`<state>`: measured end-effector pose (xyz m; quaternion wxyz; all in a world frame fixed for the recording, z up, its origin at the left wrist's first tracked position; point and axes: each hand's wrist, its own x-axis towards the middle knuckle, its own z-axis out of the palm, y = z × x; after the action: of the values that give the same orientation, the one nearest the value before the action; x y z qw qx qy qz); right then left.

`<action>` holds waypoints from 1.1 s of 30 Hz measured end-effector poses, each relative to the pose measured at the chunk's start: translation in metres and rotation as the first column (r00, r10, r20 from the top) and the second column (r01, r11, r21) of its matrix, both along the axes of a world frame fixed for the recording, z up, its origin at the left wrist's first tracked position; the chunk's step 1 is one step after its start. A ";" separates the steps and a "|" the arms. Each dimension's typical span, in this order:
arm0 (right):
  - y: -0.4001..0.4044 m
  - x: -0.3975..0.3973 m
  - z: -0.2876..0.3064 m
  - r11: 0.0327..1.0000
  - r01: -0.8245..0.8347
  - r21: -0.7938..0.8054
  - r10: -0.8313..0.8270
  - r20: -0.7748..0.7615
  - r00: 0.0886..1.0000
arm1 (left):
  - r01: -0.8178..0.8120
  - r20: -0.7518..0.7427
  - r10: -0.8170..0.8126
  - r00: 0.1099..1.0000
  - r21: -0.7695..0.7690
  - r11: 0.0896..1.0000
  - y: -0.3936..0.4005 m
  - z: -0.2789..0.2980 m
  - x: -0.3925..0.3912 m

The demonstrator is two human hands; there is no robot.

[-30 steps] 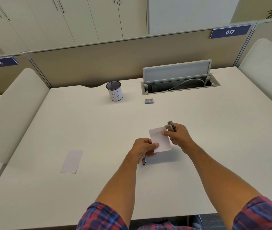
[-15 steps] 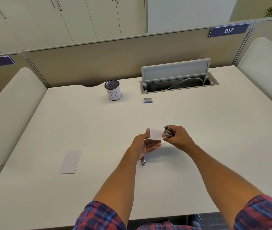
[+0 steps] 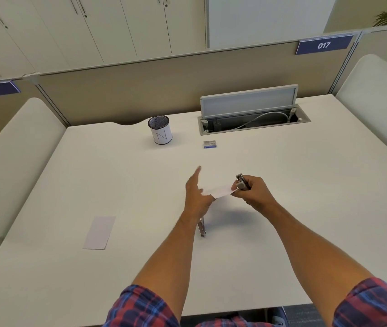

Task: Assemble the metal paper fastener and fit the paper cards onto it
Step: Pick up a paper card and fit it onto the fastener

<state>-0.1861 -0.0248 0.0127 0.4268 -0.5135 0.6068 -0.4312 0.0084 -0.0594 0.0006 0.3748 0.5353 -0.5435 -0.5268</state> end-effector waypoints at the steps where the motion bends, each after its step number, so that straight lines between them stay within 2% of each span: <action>1: -0.001 -0.001 -0.001 1.000 0.013 0.007 -0.013 0.018 1.000 | 0.008 0.045 -0.006 0.999 -0.045 0.999 -0.001 -0.002 0.000; 3: -0.002 -0.002 -0.002 0.999 0.040 -0.008 -0.040 0.037 0.999 | -0.014 0.106 0.020 0.994 -0.060 0.998 -0.003 -0.005 0.000; 5: -0.002 0.000 -0.001 0.996 0.068 -0.056 -0.066 0.041 0.997 | 0.001 0.109 -0.001 0.994 -0.005 1.000 -0.004 -0.005 0.001; 9: -0.003 0.005 0.003 0.989 0.093 -0.115 -0.090 0.031 0.995 | 0.077 -0.068 -0.064 0.996 0.206 0.975 0.002 -0.006 0.001; 12: -0.002 0.006 0.000 0.993 0.034 -0.109 -0.046 -0.107 0.993 | 0.105 -0.254 -0.013 0.967 0.353 0.930 0.007 -0.001 -0.002; 16: 0.002 0.007 -0.006 0.989 -0.072 -0.129 0.024 -0.339 0.940 | 0.103 -0.367 0.104 0.924 0.502 0.859 0.006 0.010 -0.003; 22: -0.001 0.010 -0.010 0.985 -0.130 -0.112 0.062 -0.476 0.878 | 0.121 -0.406 0.123 0.906 0.525 0.843 0.005 0.011 -0.003; 28: -0.003 0.008 -0.008 0.988 -0.091 -0.122 0.024 -0.464 0.885 | 0.080 -0.325 0.083 0.942 0.459 0.885 0.005 0.014 -0.003; 33: -0.001 0.006 -0.009 0.992 -0.083 -0.097 0.029 -0.466 0.884 | 0.154 -0.405 0.069 0.912 0.494 0.856 0.004 0.016 -0.002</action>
<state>-0.1802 -0.0256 0.0041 0.2515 -0.6425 0.6505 -0.3175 0.0067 -0.0551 0.0165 0.3111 0.4812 -0.3039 -0.7611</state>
